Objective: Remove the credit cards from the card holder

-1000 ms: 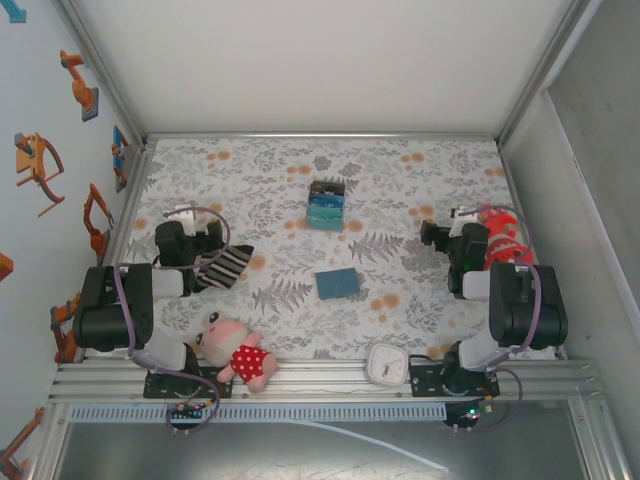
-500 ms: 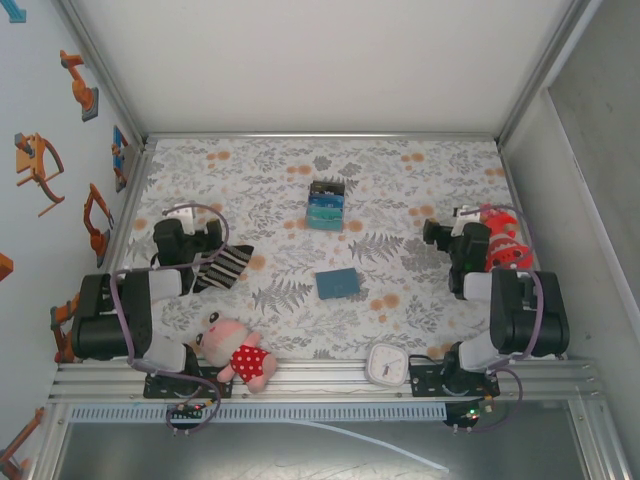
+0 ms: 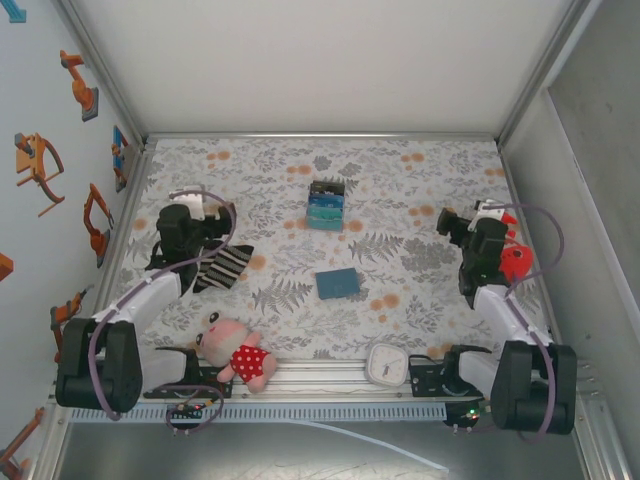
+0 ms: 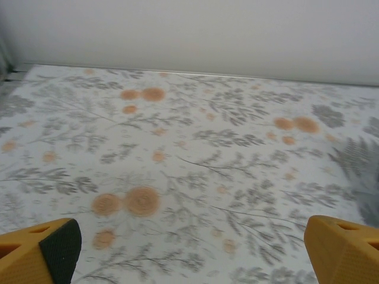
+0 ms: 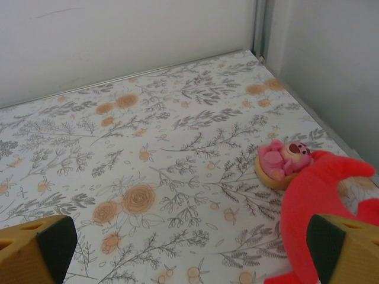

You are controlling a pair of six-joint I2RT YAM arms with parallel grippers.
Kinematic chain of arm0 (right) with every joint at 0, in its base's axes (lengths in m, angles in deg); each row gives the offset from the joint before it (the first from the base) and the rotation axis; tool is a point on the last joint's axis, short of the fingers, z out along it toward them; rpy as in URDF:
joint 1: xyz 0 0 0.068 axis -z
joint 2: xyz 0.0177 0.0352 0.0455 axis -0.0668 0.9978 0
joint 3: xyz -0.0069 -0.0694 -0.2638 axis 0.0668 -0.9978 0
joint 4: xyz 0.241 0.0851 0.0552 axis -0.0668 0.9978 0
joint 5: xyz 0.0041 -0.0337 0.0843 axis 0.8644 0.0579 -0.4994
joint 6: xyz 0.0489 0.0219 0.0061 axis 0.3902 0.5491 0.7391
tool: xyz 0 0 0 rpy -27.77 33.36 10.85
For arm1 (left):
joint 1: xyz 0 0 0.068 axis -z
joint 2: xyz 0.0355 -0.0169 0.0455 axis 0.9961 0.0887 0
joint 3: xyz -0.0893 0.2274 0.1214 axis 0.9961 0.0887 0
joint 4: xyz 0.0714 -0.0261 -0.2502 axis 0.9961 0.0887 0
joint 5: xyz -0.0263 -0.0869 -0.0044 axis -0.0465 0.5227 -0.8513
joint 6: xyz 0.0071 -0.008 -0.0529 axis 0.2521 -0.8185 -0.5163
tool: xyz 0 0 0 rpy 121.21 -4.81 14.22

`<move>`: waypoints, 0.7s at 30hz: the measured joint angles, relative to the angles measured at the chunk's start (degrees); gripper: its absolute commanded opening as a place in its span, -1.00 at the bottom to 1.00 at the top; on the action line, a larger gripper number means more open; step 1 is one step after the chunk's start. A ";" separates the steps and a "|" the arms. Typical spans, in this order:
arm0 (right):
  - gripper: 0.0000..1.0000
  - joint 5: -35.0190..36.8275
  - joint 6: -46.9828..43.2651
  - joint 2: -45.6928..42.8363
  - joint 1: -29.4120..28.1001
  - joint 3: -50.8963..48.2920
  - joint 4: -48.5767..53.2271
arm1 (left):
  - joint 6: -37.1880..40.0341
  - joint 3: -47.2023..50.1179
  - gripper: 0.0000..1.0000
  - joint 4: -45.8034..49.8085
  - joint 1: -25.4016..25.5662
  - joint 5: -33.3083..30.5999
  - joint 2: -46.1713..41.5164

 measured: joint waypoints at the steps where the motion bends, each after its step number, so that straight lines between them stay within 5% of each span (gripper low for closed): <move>1: 0.99 0.48 0.94 -0.81 -0.22 0.92 3.13 | -0.33 -0.13 0.94 1.05 1.97 0.17 -0.42; 12: 0.99 3.21 7.37 -2.27 -4.00 12.33 30.56 | -0.72 -6.32 0.94 13.20 24.17 1.68 2.60; 21: 0.99 1.40 10.93 1.25 -7.30 18.64 41.48 | 6.21 -17.40 0.94 24.33 39.10 4.11 16.55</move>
